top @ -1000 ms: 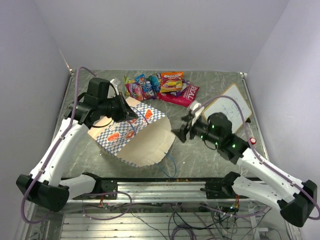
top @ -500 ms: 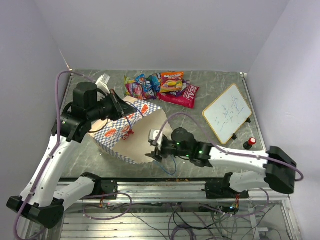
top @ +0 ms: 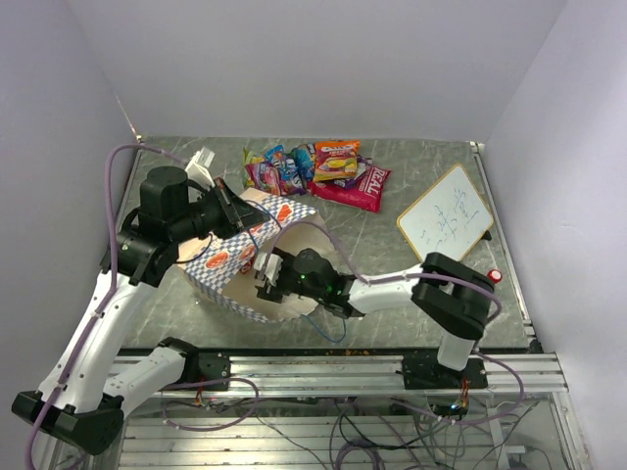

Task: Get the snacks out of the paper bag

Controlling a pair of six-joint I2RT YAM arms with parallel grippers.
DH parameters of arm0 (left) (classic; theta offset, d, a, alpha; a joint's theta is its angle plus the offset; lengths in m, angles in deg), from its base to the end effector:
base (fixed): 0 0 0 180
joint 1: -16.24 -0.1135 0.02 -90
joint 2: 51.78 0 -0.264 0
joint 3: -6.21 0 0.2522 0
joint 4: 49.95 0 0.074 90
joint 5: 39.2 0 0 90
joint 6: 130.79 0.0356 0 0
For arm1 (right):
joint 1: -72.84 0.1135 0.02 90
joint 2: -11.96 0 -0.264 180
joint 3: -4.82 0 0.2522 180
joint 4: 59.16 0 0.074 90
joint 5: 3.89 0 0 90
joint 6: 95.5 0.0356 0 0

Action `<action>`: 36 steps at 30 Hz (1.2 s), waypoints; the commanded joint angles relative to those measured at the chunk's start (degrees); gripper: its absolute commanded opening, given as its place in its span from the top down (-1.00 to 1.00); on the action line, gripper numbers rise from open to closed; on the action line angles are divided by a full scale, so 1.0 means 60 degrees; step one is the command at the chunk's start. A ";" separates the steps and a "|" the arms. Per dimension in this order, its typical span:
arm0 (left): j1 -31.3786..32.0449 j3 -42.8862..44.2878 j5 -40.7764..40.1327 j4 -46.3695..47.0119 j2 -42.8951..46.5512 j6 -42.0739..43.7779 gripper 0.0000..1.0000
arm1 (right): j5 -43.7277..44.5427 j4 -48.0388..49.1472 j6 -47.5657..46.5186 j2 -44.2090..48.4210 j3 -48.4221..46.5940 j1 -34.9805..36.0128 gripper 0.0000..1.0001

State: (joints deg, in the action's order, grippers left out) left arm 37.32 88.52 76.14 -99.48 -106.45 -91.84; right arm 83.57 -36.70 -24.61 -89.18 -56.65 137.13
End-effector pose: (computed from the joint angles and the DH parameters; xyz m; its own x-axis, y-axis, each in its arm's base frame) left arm 0.1711 -0.0823 0.4063 -0.7597 -0.4605 -0.4592 0.1668 0.5446 -0.8219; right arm 0.1590 0.3339 0.1791 0.1794 -0.3813 -0.9069 -0.9099 0.2862 -0.3003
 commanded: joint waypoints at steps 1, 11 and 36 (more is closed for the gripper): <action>-0.0042 -0.0071 0.0335 0.0665 0.0278 -0.0132 0.86 | -0.0130 0.1733 -0.0210 -0.0873 -0.0473 -0.0174 -0.37; -0.0042 0.0497 0.0830 0.0819 -0.0042 0.0006 0.86 | 0.0111 0.2041 -0.0188 -0.2828 -0.2125 -0.0322 -0.71; 0.0024 0.0401 -0.0078 -0.0834 0.0190 0.0165 0.86 | 0.1488 -0.0248 0.0787 -0.5165 -0.5440 -0.1232 0.69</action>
State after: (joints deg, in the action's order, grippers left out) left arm 37.34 90.12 79.22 -98.87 -106.63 -92.06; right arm 91.15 -37.24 -20.20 -122.47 -91.33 131.80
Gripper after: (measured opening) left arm 0.077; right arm 0.240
